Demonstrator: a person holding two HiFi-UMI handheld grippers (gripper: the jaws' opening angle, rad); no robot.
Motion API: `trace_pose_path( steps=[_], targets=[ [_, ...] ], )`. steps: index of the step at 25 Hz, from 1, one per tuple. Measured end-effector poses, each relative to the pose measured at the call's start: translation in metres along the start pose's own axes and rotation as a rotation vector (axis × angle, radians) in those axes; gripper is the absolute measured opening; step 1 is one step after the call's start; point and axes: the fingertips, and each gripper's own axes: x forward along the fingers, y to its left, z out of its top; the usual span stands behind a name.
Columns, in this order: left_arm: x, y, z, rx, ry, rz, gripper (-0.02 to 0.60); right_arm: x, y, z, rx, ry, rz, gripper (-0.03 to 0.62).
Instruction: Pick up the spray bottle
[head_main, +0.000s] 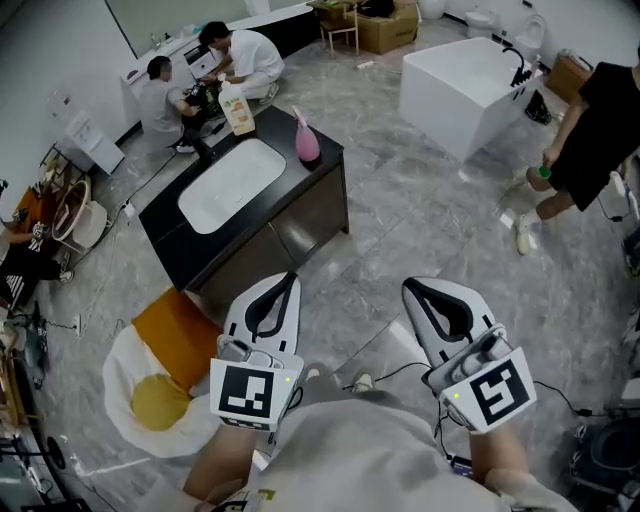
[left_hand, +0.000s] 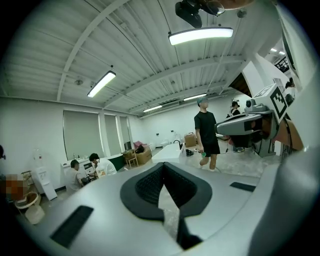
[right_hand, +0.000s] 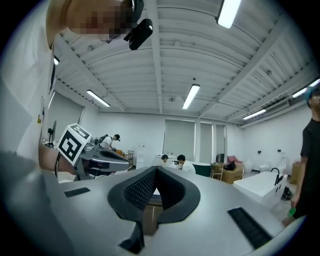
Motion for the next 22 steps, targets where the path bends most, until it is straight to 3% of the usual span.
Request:
trace_pose_path(
  steps=[6,9,10,11,13,22],
  targets=[
    [0.009,-0.008,-0.016,-0.001,0.039,-0.009,0.018,0.001,-0.016,-0.023,0.07,0.019,-0.034,0.029],
    [0.019,-0.002,-0.024,0.015,0.047,-0.017,0.018,0.005,-0.023,-0.021,0.124,-0.04,-0.036,0.031],
    [0.023,0.001,-0.025,0.013,0.044,-0.014,0.018,0.007,-0.027,-0.018,0.144,-0.076,-0.036,0.071],
    [0.029,0.004,-0.026,0.009,0.038,-0.011,0.018,0.01,-0.031,-0.014,0.159,-0.105,-0.035,0.182],
    [0.04,0.012,-0.023,-0.009,0.018,-0.001,0.018,0.021,-0.04,-0.012,0.162,-0.124,-0.036,0.242],
    [0.12,0.073,-0.036,0.033,0.004,-0.021,0.018,0.107,-0.084,-0.038,0.161,-0.053,-0.045,0.264]
  ],
)
